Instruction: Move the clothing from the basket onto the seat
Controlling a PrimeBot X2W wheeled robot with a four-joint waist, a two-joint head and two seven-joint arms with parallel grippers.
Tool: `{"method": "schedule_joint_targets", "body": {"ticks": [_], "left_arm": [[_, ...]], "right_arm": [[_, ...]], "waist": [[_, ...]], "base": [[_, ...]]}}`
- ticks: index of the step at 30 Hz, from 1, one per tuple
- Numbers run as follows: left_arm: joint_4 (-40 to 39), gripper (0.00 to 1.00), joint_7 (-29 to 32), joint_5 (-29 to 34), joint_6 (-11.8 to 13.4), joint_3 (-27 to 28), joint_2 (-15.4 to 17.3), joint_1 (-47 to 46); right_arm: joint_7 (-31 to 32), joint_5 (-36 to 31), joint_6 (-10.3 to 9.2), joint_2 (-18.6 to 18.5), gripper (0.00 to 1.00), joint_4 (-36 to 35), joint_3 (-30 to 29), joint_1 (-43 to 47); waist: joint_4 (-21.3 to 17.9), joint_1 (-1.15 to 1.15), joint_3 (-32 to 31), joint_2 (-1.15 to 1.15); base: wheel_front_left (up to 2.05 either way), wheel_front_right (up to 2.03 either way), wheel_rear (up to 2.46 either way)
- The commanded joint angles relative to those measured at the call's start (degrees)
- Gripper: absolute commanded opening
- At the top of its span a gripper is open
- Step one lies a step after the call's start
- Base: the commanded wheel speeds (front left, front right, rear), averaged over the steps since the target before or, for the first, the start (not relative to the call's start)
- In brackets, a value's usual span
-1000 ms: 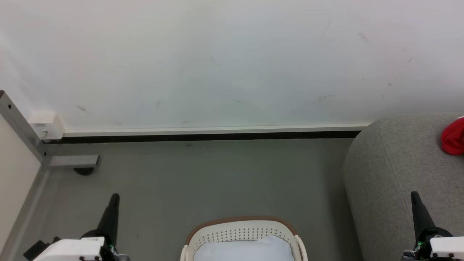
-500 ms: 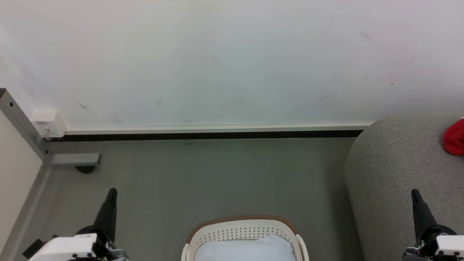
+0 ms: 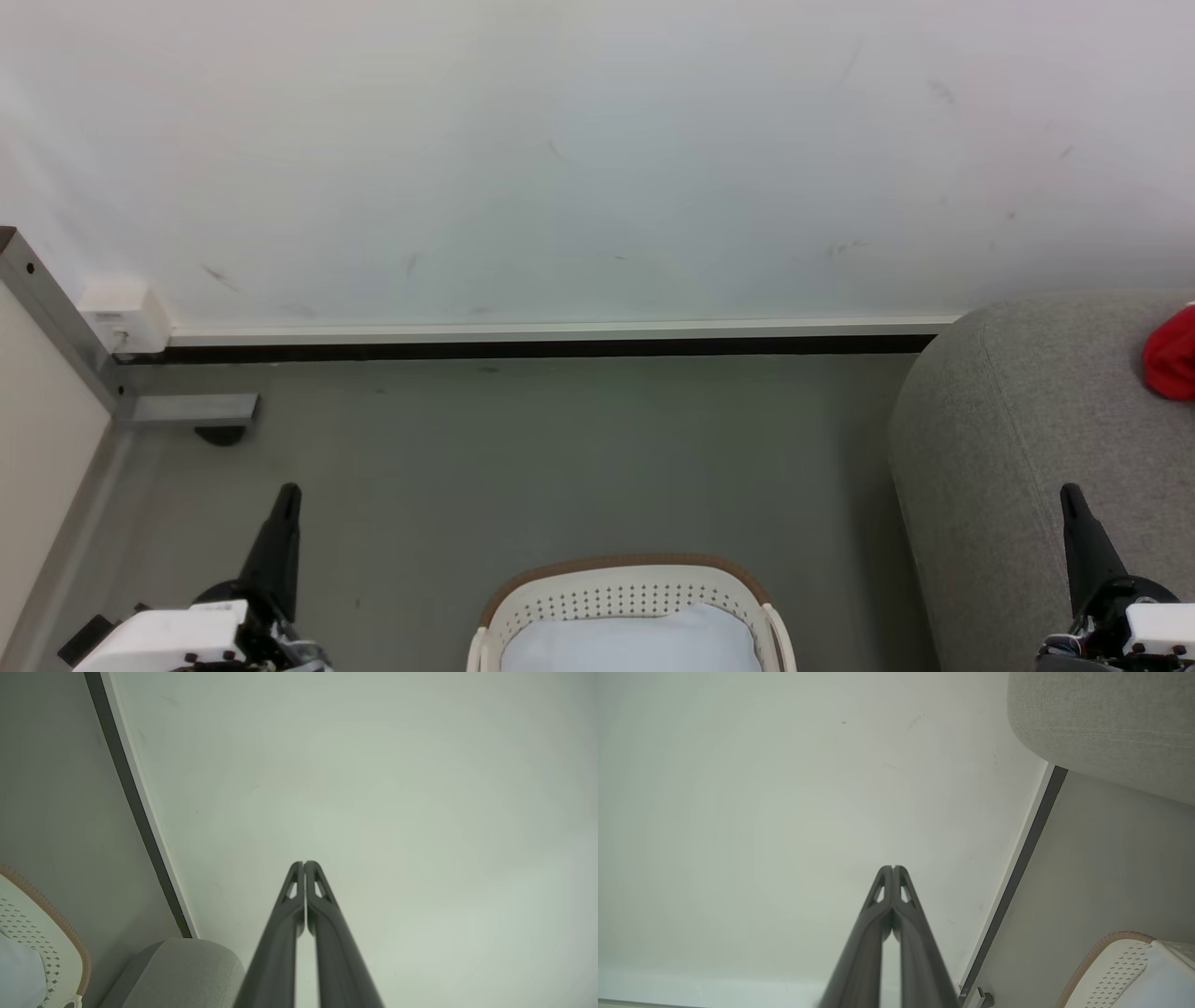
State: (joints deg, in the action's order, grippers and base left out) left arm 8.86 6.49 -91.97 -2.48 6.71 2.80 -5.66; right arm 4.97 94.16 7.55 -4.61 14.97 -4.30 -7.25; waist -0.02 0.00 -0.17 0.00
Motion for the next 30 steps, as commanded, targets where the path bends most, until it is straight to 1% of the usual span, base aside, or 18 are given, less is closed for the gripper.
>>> {"method": "schedule_joint_targets", "body": {"ticks": [1, 30], "left_arm": [[-0.05, 0.00, 0.18, -0.73, -0.19, 0.09, 0.13, -0.54], [-0.05, 0.00, 0.18, -0.73, -0.19, 0.09, 0.13, -0.54]], "right_arm": [[-0.30, 0.58, -0.12, -0.37, 0.00, -0.06, 0.06, -0.46], [-1.36, 1.67, -0.12, -1.42, 0.00, -0.18, 1.40, -0.28]], "waist": [[-0.01, 0.00, 0.00, 0.00], [0.00, 0.00, 0.00, 0.00]], "base": [[0.00, 0.00, 0.00], [0.00, 0.00, 0.00]]}}
